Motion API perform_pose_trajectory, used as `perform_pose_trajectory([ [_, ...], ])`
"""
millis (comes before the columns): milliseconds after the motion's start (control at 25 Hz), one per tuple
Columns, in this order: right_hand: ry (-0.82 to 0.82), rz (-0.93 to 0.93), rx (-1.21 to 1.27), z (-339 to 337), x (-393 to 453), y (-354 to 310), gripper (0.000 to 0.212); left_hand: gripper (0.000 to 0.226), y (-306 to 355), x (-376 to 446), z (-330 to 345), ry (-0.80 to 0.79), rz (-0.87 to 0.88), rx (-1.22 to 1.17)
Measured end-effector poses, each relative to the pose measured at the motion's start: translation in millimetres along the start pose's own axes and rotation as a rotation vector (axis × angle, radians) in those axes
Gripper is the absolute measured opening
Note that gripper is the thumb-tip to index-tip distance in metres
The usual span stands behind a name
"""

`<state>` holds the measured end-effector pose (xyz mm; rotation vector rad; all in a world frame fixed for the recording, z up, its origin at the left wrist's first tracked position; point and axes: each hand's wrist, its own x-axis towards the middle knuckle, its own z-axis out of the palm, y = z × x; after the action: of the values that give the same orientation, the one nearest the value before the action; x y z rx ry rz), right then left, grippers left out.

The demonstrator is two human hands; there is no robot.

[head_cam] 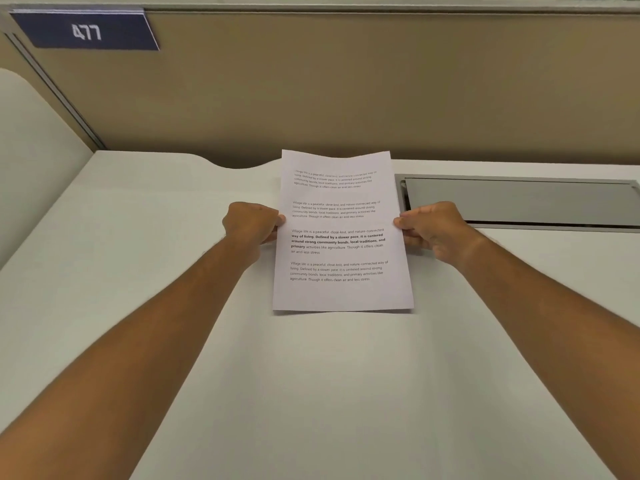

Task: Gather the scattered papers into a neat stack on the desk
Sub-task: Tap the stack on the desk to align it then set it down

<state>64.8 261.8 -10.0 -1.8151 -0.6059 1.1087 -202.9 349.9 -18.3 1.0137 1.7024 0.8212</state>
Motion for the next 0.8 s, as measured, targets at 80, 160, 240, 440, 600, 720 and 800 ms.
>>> perform_pose_trajectory([
  [80,0.001,0.022,0.002,1.3,6.3,-0.6,0.009,0.014,3.6,8.0,7.0,0.012,-0.013,0.051],
  [160,0.012,0.042,-0.02,1.8,14.3,-2.4,0.01,0.015,5.8,16.3,14.2,0.019,-0.024,0.089],
  [240,0.023,0.053,-0.038,2.9,21.1,-4.8,0.012,0.014,6.9,22.5,18.9,0.01,-0.037,0.119],
  [440,0.052,0.059,-0.047,3.8,33.1,-6.0,0.028,0.021,9.2,33.1,24.3,-0.024,-0.058,0.135],
  [600,0.085,0.055,-0.076,7.2,39.4,-0.6,0.028,0.022,10.8,38.4,28.2,0.011,-0.031,0.178],
  [720,0.119,0.032,-0.128,9.8,44.3,-0.3,0.028,0.023,11.0,43.1,30.9,0.039,-0.016,0.212],
  [800,0.145,0.011,-0.193,11.7,46.2,-0.4,0.027,0.024,10.0,45.2,32.9,0.054,-0.008,0.235],
])
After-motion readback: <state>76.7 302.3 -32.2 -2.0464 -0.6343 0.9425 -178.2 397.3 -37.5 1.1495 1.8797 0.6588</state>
